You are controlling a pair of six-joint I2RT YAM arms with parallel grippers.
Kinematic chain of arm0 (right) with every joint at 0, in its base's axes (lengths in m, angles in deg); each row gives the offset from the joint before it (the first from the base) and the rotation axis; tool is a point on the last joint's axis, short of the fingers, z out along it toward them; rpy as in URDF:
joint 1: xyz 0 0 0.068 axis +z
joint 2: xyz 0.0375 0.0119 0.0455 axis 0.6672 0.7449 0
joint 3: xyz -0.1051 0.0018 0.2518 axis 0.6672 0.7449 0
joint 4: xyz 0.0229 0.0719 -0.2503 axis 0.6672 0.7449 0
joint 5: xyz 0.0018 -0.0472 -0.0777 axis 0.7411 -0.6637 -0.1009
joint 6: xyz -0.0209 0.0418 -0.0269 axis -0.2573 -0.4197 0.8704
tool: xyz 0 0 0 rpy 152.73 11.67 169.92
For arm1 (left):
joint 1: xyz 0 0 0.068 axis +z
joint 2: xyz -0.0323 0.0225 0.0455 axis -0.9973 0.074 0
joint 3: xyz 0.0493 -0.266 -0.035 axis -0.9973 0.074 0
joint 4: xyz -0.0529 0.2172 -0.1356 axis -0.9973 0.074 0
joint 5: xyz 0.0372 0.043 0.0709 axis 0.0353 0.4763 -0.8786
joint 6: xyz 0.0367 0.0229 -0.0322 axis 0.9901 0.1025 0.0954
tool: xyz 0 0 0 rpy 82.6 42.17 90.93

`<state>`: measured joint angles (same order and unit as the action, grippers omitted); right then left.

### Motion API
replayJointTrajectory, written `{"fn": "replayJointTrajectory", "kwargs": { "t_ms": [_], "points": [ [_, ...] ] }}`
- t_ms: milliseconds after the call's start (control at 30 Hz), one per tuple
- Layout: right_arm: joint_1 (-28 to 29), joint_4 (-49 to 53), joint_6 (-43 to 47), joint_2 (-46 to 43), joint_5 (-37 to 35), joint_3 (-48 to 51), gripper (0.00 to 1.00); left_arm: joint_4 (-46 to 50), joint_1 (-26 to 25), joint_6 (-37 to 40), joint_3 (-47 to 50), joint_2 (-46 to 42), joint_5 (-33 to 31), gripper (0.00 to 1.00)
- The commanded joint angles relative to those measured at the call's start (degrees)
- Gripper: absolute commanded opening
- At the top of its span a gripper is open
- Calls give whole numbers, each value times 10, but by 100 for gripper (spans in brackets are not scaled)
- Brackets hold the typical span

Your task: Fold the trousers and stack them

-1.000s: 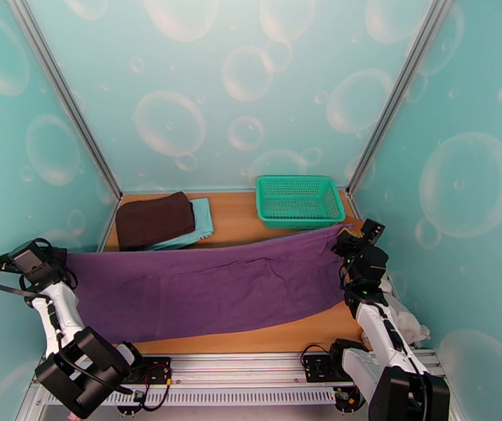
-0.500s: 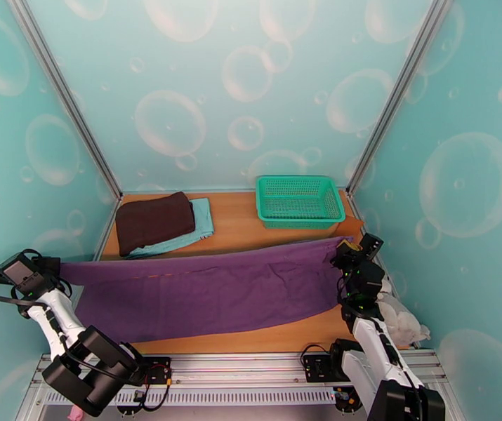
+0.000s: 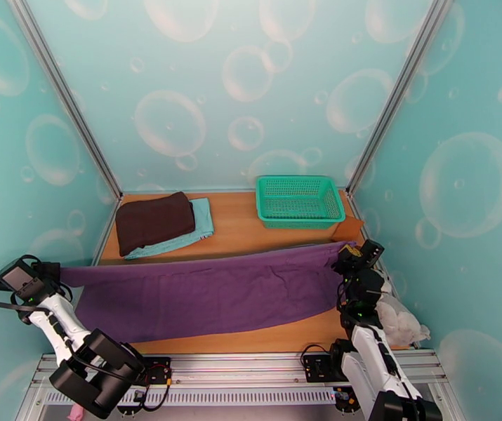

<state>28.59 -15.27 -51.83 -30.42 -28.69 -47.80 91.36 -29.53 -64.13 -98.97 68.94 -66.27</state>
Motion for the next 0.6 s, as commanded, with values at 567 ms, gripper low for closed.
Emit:
{"fn": "replayJointTrajectory", "kwargs": {
  "t_ms": [567],
  "points": [
    [-12,120,-41,-176,-84,53,13,-21,128,-16,148,-88,77,0]
  ]
}}
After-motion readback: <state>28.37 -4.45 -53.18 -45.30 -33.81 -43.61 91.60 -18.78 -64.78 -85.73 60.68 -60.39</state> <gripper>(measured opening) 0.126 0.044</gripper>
